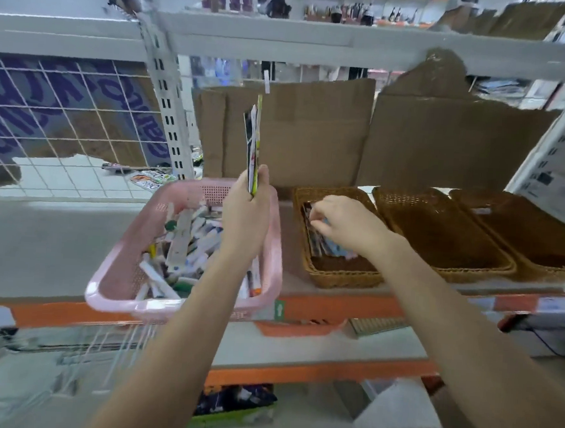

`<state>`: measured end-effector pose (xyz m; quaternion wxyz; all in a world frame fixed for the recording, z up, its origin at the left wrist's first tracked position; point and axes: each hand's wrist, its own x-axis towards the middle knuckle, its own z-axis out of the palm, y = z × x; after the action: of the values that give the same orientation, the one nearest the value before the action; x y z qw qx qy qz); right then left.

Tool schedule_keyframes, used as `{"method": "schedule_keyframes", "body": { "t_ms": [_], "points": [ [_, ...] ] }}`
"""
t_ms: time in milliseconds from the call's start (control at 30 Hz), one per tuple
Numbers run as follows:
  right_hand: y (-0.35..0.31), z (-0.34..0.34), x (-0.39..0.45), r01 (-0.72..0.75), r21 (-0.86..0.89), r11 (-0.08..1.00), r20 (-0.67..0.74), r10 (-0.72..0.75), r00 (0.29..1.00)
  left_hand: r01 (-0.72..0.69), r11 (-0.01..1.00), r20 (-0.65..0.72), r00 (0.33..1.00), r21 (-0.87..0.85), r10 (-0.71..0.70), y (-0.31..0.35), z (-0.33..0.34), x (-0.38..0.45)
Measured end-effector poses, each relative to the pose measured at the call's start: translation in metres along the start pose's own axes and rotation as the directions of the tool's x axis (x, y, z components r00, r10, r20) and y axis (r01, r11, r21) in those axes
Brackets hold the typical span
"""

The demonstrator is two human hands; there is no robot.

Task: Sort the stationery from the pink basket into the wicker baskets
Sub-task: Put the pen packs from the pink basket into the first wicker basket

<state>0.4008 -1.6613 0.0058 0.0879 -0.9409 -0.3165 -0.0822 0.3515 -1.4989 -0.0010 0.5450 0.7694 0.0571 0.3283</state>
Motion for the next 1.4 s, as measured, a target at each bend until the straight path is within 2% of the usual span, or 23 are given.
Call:
{"method": "schedule_keyframes", "body": {
  "t_ms": [300,500,600,867,1067,1167,1233,1300,1400],
  "points": [
    [0.077,-0.004,-0.032,-0.136,0.047,0.990,0.023,0.135,0.991,0.003,1.000,0.075,0.997,-0.019,-0.001,0.018,0.094,-0.015],
    [0.101,0.026,-0.050,-0.245,0.110,0.963,-0.007,0.247,0.969,0.130,0.991,0.144,0.982,-0.040,-0.123,-0.010,0.136,-0.021],
    [0.104,0.049,-0.057,-0.283,0.119,0.952,0.042,0.280,0.959,0.200,0.977,0.163,0.969,-0.079,-0.185,-0.028,0.149,-0.028],
    [0.111,0.070,-0.058,-0.234,0.131,0.963,0.060,0.228,0.972,0.200,0.974,0.223,0.959,-0.109,-0.172,-0.043,0.155,-0.035],
    [0.117,0.056,-0.052,-0.133,0.243,0.961,0.082,0.116,0.990,0.297,0.950,0.272,0.926,-0.100,-0.261,-0.047,0.156,-0.033],
    [0.117,0.037,-0.042,-0.091,0.427,0.900,-0.023,0.112,0.993,0.332,0.936,0.276,0.916,-0.115,-0.291,-0.048,0.154,-0.033],
    [0.111,0.025,-0.031,-0.080,0.601,0.795,-0.090,0.166,0.982,0.327,0.936,0.329,0.905,-0.129,-0.270,-0.048,0.153,-0.035],
    [0.102,0.020,-0.018,-0.095,0.724,0.683,-0.056,0.196,0.979,0.324,0.939,0.378,0.889,-0.117,-0.259,-0.045,0.154,-0.035],
    [0.095,0.021,-0.003,-0.127,0.792,0.598,0.016,0.188,0.982,0.348,0.934,0.393,0.871,-0.075,-0.293,-0.041,0.155,-0.033]
  ]
}}
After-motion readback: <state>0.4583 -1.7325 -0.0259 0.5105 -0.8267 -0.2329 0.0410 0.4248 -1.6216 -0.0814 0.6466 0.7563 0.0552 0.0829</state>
